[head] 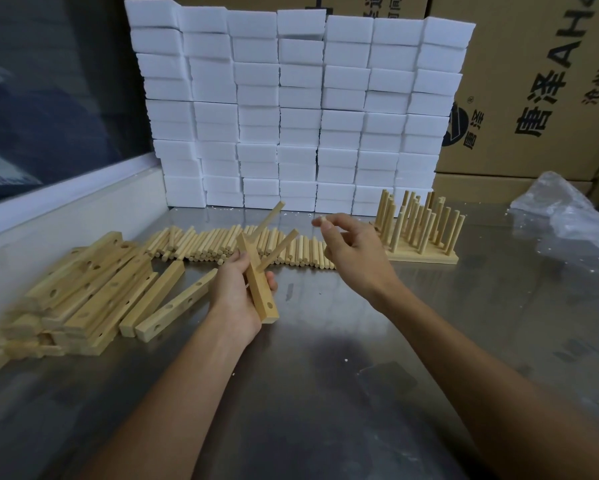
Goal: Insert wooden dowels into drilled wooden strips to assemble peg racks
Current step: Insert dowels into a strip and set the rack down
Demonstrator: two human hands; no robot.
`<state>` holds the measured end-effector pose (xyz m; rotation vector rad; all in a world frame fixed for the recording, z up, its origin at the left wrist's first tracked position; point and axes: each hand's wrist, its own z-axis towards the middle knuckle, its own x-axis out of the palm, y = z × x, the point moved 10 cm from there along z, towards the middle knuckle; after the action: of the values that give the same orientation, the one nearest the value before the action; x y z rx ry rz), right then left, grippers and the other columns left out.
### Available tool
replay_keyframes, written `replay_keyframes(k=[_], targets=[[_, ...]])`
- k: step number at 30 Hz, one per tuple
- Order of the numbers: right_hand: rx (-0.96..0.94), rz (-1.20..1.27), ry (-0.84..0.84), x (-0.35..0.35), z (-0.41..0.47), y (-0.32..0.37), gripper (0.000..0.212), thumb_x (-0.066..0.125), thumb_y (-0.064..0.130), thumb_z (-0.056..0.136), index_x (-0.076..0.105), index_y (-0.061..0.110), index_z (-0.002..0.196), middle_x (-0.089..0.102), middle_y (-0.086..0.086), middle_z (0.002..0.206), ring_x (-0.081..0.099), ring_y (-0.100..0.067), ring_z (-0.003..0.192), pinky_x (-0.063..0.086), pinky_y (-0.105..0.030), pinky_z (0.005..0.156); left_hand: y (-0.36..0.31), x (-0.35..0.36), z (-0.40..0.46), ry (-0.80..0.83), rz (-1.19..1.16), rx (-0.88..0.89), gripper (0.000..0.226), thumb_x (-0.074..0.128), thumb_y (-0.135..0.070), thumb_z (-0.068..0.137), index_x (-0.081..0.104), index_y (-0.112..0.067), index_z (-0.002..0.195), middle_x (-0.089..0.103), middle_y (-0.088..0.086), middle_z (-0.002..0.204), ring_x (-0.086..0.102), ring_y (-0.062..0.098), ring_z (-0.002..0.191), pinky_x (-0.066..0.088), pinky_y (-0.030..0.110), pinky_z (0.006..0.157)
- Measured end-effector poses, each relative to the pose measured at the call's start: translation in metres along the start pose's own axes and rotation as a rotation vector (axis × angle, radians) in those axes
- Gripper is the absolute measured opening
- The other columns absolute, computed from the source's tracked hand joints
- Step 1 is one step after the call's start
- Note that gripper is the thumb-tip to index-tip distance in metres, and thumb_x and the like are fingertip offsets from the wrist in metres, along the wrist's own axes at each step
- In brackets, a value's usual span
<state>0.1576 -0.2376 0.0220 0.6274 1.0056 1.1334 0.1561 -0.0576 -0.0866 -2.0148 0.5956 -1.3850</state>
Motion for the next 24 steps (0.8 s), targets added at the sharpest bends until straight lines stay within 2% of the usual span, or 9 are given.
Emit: replay_keyframes(k=[2, 5, 7, 10, 14, 18, 20, 24], targets=[[0.045, 0.051, 0.02, 0.002, 0.001, -0.003, 0.022, 0.043, 0.02, 0.105, 0.062, 0.012, 0.115, 0.054, 0.009, 0.057, 0.046, -0.002, 0.046, 0.036, -0.014, 0.046, 0.0, 0.001, -0.001, 0.0, -0.001, 0.0, 0.032, 0.053, -0.02, 0.101, 0.059, -0.015, 0.132, 0.06, 0.009, 0.087, 0.053, 0.017, 0.054, 0.049, 0.026, 0.047], [0.052, 0.07, 0.024, 0.003, 0.001, 0.0, 0.02, 0.046, 0.023, 0.104, 0.062, 0.013, 0.109, 0.07, 0.002, 0.08, 0.063, -0.007, 0.069, 0.046, -0.017, 0.058, -0.001, 0.001, -0.002, 0.0, 0.001, 0.004, 0.032, 0.052, -0.019, 0.101, 0.059, -0.015, 0.132, 0.06, 0.009, 0.086, 0.053, 0.017, 0.053, 0.049, 0.026, 0.047], [-0.009, -0.035, -0.003, -0.002, 0.002, 0.004, 0.018, 0.055, 0.03, 0.1, 0.068, 0.019, 0.106, 0.066, 0.009, 0.09, 0.057, -0.004, 0.077, 0.045, -0.02, 0.066, -0.001, 0.0, -0.002, -0.006, 0.005, 0.005, 0.031, 0.052, -0.019, 0.101, 0.06, -0.014, 0.131, 0.06, 0.009, 0.087, 0.053, 0.017, 0.054, 0.049, 0.026, 0.047], [-0.019, -0.027, -0.03, -0.009, 0.004, 0.003, 0.015, 0.062, 0.032, 0.096, 0.068, 0.018, 0.098, 0.055, 0.01, 0.077, 0.047, -0.001, 0.062, 0.04, -0.017, 0.059, -0.001, 0.001, -0.003, -0.009, 0.002, 0.003, 0.027, 0.053, -0.019, 0.101, 0.062, -0.014, 0.125, 0.061, 0.01, 0.089, 0.053, 0.018, 0.054, 0.05, 0.026, 0.048], [0.115, 0.158, -0.054, -0.012, 0.004, -0.013, 0.019, 0.068, 0.021, 0.093, 0.063, 0.003, 0.094, 0.065, 0.007, 0.063, 0.056, -0.005, 0.053, 0.045, -0.018, 0.051, -0.001, 0.0, -0.004, -0.012, -0.004, -0.002, 0.019, 0.053, -0.019, 0.101, 0.063, -0.016, 0.116, 0.061, 0.01, 0.089, 0.053, 0.018, 0.054, 0.049, 0.026, 0.047], [0.231, 0.204, 0.009, -0.005, 0.0, -0.025, 0.01, 0.074, 0.007, 0.086, 0.065, 0.002, 0.084, 0.071, -0.008, 0.071, 0.065, -0.01, 0.057, 0.05, -0.02, 0.054, -0.001, 0.0, -0.004, -0.009, 0.002, -0.002, 0.02, 0.053, -0.019, 0.101, 0.064, -0.015, 0.117, 0.061, 0.009, 0.087, 0.053, 0.017, 0.052, 0.05, 0.026, 0.047], [0.263, 0.272, 0.064, 0.002, -0.002, -0.028, 0.008, 0.067, 0.0, 0.089, 0.062, 0.005, 0.093, 0.071, -0.013, 0.081, 0.068, -0.014, 0.059, 0.054, -0.023, 0.056, -0.001, -0.001, -0.004, -0.013, -0.003, -0.002, 0.021, 0.053, -0.019, 0.101, 0.064, -0.015, 0.118, 0.061, 0.009, 0.084, 0.053, 0.017, 0.05, 0.049, 0.025, 0.046], [0.278, 0.291, 0.218, 0.021, -0.008, -0.025, 0.034, 0.044, -0.003, 0.101, 0.047, 0.011, 0.132, 0.064, -0.017, 0.112, 0.07, -0.023, 0.064, 0.059, -0.029, 0.063, -0.002, -0.001, -0.003, -0.019, -0.007, 0.006, 0.024, 0.053, -0.019, 0.101, 0.065, -0.016, 0.121, 0.061, 0.008, 0.084, 0.054, 0.016, 0.051, 0.049, 0.024, 0.046]])
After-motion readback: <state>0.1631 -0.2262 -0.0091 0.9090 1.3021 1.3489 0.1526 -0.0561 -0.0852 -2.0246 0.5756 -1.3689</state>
